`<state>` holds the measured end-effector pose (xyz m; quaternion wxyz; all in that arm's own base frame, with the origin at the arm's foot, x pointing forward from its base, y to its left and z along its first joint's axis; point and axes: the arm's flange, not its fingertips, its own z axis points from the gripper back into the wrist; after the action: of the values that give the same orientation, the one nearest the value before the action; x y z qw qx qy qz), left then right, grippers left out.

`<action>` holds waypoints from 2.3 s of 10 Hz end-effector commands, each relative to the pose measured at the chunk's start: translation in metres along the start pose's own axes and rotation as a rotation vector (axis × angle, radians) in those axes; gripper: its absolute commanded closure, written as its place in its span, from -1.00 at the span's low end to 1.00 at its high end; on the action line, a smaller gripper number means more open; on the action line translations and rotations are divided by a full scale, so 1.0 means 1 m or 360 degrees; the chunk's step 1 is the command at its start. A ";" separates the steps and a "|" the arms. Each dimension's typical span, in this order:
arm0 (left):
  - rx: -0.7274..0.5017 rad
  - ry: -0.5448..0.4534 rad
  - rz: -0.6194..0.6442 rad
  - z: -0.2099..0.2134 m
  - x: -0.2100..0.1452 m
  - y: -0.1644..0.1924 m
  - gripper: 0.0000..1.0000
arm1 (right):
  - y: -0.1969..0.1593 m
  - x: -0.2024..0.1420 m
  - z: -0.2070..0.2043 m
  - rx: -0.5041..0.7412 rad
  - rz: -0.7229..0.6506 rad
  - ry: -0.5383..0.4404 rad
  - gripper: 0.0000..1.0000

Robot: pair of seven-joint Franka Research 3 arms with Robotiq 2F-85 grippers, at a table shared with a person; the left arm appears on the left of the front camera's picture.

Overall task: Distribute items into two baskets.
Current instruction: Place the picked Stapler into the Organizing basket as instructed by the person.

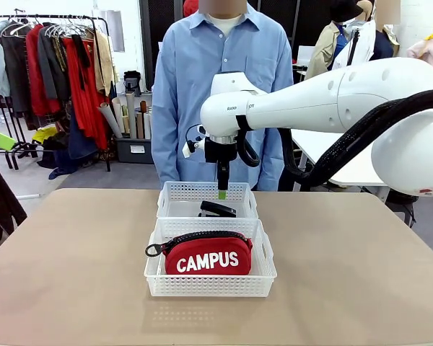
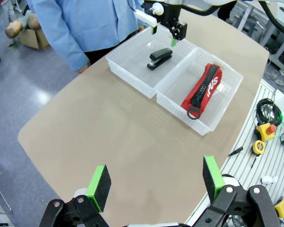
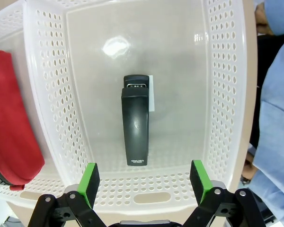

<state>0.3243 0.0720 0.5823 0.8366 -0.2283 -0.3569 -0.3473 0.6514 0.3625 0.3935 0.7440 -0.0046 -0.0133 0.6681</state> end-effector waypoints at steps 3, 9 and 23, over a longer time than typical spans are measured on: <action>-0.0005 -0.0009 -0.0004 0.000 0.000 0.000 -1.00 | 0.040 -0.042 0.036 -0.0059 -0.0054 -0.0113 -1.00; -0.0005 -0.0009 -0.0004 0.000 0.000 0.000 -1.00 | 0.123 -0.173 0.128 -0.0074 -0.0349 -0.0575 -1.00; -0.0005 -0.0009 -0.0004 0.000 0.000 0.000 -1.00 | 0.243 -0.438 0.165 0.0136 -0.0790 -0.1282 -1.00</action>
<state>0.3248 0.0717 0.5820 0.8371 -0.2277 -0.3560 -0.3474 0.3623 -0.0468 0.5550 0.8273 0.2840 -0.2449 0.4182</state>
